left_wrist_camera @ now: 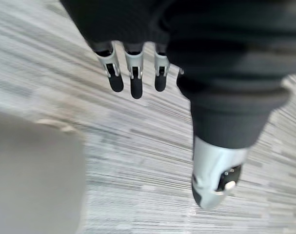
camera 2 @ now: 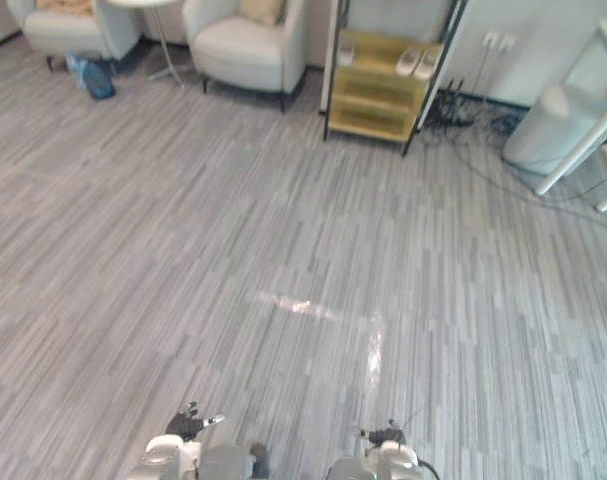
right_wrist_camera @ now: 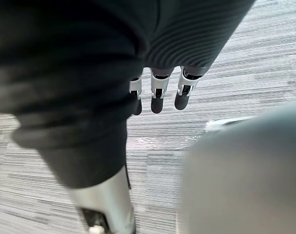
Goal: Pick up cushions and gather them together orderly.
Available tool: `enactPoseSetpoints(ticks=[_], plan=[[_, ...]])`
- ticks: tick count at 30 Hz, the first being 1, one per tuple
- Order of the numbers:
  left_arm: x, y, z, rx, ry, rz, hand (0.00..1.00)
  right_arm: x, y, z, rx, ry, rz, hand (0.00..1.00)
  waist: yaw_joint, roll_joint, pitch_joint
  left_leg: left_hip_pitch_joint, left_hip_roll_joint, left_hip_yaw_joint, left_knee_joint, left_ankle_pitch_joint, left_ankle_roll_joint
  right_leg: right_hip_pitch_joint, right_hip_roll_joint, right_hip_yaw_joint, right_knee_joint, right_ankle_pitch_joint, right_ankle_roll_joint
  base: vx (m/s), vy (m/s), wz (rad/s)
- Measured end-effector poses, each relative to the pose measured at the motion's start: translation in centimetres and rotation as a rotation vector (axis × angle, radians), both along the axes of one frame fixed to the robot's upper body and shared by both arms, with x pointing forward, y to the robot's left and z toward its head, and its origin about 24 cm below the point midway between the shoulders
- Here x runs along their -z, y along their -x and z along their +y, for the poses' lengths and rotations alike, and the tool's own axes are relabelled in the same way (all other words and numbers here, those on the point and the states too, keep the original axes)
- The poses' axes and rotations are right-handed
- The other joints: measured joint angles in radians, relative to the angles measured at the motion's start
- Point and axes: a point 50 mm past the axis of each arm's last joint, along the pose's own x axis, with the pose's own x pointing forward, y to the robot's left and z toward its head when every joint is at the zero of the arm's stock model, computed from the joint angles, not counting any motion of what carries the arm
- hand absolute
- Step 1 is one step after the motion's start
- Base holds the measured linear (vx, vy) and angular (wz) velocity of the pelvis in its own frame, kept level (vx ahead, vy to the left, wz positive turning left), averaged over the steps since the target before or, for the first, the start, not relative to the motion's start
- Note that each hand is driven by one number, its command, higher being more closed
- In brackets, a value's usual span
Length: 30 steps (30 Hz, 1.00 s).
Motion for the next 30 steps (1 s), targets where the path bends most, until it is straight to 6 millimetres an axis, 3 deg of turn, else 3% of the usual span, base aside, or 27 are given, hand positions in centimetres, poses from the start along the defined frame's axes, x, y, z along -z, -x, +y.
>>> enactPoseSetpoints(ticks=[1,2,4,5,6,7,8,10,11,12,13,16,17,18,19,20,22,24,30], plan=[[0.0,-0.1,0.0,0.003,-0.001,-0.002,0.0,-0.1,-0.2,0.0,-0.003,0.002,-0.004,0.0,-0.01,0.003,0.002,0.014,0.014,-0.005,-0.007,-0.001,-0.001,-0.036,0.03,-0.007,-0.172,0.041,-0.008,0.48,-0.141,0.35],[0.1,0.2,-0.1,0.01,-0.002,0.003,0.0,-0.1,-0.4,0.0,-0.005,0.001,-0.011,0.0,-0.021,0.0,0.001,0.038,0.021,-0.015,-0.02,-0.008,-0.013,-0.046,0.058,0.014,-0.384,0.151,-0.015,0.48,-0.163,0.42],[0.2,0.5,-0.1,0.01,-0.002,0.011,0.0,0.0,0.0,0.0,-0.003,0.001,-0.002,0.0,-0.024,-0.014,-0.003,0.068,0.012,-0.036,-0.023,-0.036,-0.058,-0.046,0.067,0.052,-0.527,0.28,-0.001,0.44,-0.207,0.4],[0.4,1.0,-0.5,-0.006,0.009,0.029,0.0,0.0,0.4,-0.7,0.006,0.014,0.007,0.0,-0.03,-0.014,-0.01,0.121,0.015,-0.077,-0.026,-0.083,-0.087,-0.05,0.075,0.091,-0.484,0.393,-0.064,0.45,-0.237,0.29],[0.5,1.1,-0.8,-0.007,0.016,0.031,0.0,-0.1,0.3,-1.1,0.005,0.026,0.005,0.0,-0.025,0.009,-0.013,0.126,0.035,-0.084,-0.023,-0.084,-0.085,-0.051,0.091,0.077,-0.458,0.381,-0.061,0.53,-0.272,0.33],[0.6,1.1,-1.4,-0.008,0.033,0.03,0.0,-0.2,0.3,-1.6,0.004,0.037,0.005,0.0,-0.025,0.033,-0.027,0.11,0.065,-0.116,0.029,-0.088,-0.089,-0.049,0.108,0.066,-0.437,0.31,-0.063,0.42,-0.203,0.14],[0.6,1.1,-1.6,-0.008,0.036,0.029,0.0,-0.2,0.3,-1.6,0.007,0.038,0.005,0.0,-0.024,0.043,-0.033,0.078,0.085,-0.131,0.095,-0.09,-0.091,-0.039,0.122,0.053,-0.442,0.291,-0.072,0.48,-0.274,0.3],[0.5,0.8,-1.9,-0.006,0.046,0.022,0.0,-0.1,0.4,-1.4,0.02,0.028,0.006,0.0,-0.024,0.061,-0.031,-0.035,0.129,-0.167,0.345,-0.082,-0.105,0.013,0.162,0.029,-0.493,0.269,-0.085,0.3,-0.179,0.24],[0.4,0.4,-2.2,-0.003,0.054,0.01,0.0,-0.1,0.4,-1.4,0.019,0.029,0.008,0.0,-0.021,0.077,-0.021,-0.125,0.176,-0.168,0.563,-0.041,-0.132,0.075,0.198,0.019,-0.544,0.264,-0.102,0.35,-0.113,0.1],[0.3,0.2,-2.4,-0.008,0.062,0.001,0.0,-0.1,0.4,-1.3,0.03,0.022,0.004,0.0,-0.014,0.082,-0.013,-0.194,0.202,-0.156,0.705,-0.063,-0.129,0.14,0.224,0.019,-0.579,0.255,-0.115,0.42,-0.119,0.07],[0.3,0.1,-2.4,-0.01,0.062,-0.004,0.0,-0.1,0.4,-1.3,0.035,0.02,0.005,0.0,-0.013,0.081,-0.01,-0.214,0.202,-0.152,0.724,-0.074,-0.125,0.16,0.225,0.019,-0.586,0.254,-0.124,0.41,-0.064,0.02],[0.0,-0.4,-2.6,0.004,0.065,-0.028,0.0,-0.1,0.3,-1.4,0.055,0.014,0.001,0.0,-0.004,0.074,-0.008,-0.312,0.163,-0.107,0.584,-0.124,-0.109,0.232,0.213,0.033,-0.612,0.241,-0.111,0.3,0.047,-0.24],[-0.1,-0.6,-2.6,0.013,0.064,-0.033,0.0,-0.2,0.1,-1.4,0.058,0.017,-0.007,0.0,0.006,0.075,-0.007,-0.337,0.131,-0.122,0.43,-0.119,-0.108,0.245,0.196,0.056,-0.612,0.233,-0.096,0.24,0.123,-0.37],[-0.1,-0.6,-2.7,0.013,0.065,-0.034,0.0,-0.3,0.0,-1.5,0.065,0.019,-0.012,0.0,0.008,0.074,-0.007,-0.34,0.102,-0.156,0.316,-0.089,-0.111,0.251,0.18,0.066,-0.609,0.226,-0.082,0.3,0.177,-0.43],[-0.1,-0.7,-2.7,0.012,0.063,-0.037,0.0,-0.3,0.3,-1.8,0.08,0.024,-0.007,0.0,0.014,0.076,-0.008,-0.324,0.074,-0.182,0.231,0.038,-0.129,0.266,0.167,0.082,-0.608,0.216,-0.058,0.31,0.147,-0.19],[0.0,-0.5,-2.7,0.01,0.061,-0.029,0.0,0.0,0.6,-1.2,0.084,0.012,0.004,0.0,0.024,0.06,-0.018,-0.273,0.031,-0.176,0.166,0.069,-0.096,0.283,0.139,0.103,-0.621,0.208,-0.032,0.31,0.139,-0.03],[-0.1,-0.6,-2.3,0.01,0.047,-0.03,0.0,0.4,2.0,-1.1,0.096,0.003,0.04,0.0,0.022,0.041,-0.024,-0.265,0.001,-0.169,0.157,0.069,-0.087,0.299,0.105,0.099,-0.628,0.195,-0.011,0.29,0.124,0.19],[0.1,-0.2,-1.9,0.002,0.036,-0.011,0.0,0.4,2.0,-1.0,0.1,0.0,0.04,0.0,0.028,0.033,-0.022,-0.225,-0.024,-0.171,0.148,0.069,-0.087,0.338,0.082,0.1,-0.634,0.194,-0.01,0.28,0.113,0.11],[0.2,0.3,-0.9,0.006,0.006,0.009,0.0,0.4,1.8,-0.4,0.102,-0.013,0.028,0.0,0.03,-0.001,-0.057,-0.162,-0.043,-0.204,0.083,0.071,-0.083,0.37,0.073,0.102,-0.655,0.193,-0.008,0.13,-0.009,0.01]])
